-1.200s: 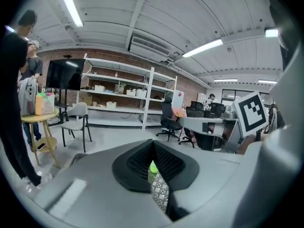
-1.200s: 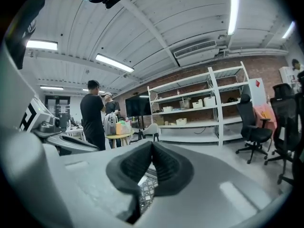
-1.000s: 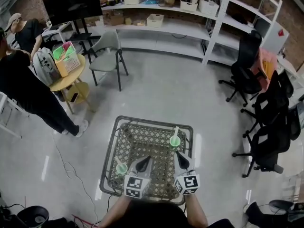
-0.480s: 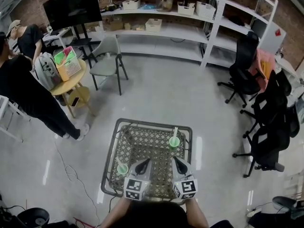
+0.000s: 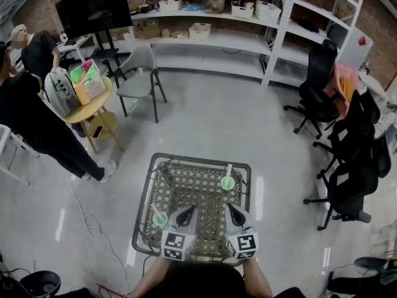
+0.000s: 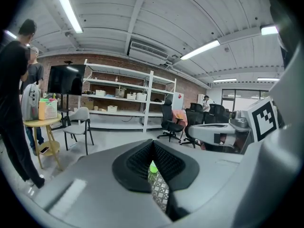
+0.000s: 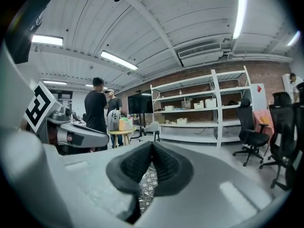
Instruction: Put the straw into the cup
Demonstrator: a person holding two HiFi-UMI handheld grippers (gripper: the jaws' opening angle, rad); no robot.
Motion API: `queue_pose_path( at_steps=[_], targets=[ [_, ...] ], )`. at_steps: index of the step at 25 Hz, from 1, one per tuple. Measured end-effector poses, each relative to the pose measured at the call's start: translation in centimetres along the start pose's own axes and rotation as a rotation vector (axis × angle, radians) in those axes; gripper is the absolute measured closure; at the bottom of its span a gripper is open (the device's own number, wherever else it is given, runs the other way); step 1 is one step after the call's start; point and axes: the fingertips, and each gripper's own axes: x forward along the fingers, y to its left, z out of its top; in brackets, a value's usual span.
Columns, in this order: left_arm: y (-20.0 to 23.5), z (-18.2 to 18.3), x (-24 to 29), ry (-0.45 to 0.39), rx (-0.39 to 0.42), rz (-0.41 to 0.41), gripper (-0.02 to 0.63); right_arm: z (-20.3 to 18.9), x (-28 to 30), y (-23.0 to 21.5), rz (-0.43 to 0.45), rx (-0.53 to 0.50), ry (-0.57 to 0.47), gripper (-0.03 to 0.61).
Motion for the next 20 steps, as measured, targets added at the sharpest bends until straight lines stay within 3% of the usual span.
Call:
queue_pose_path(
  at_steps=[20],
  targets=[
    [-0.26,-0.25,-0.46,0.001,0.002,-0.005,0.607,0.03,-0.55,0.36,-0.002,-0.006,-0.002,0.575]
  ],
)
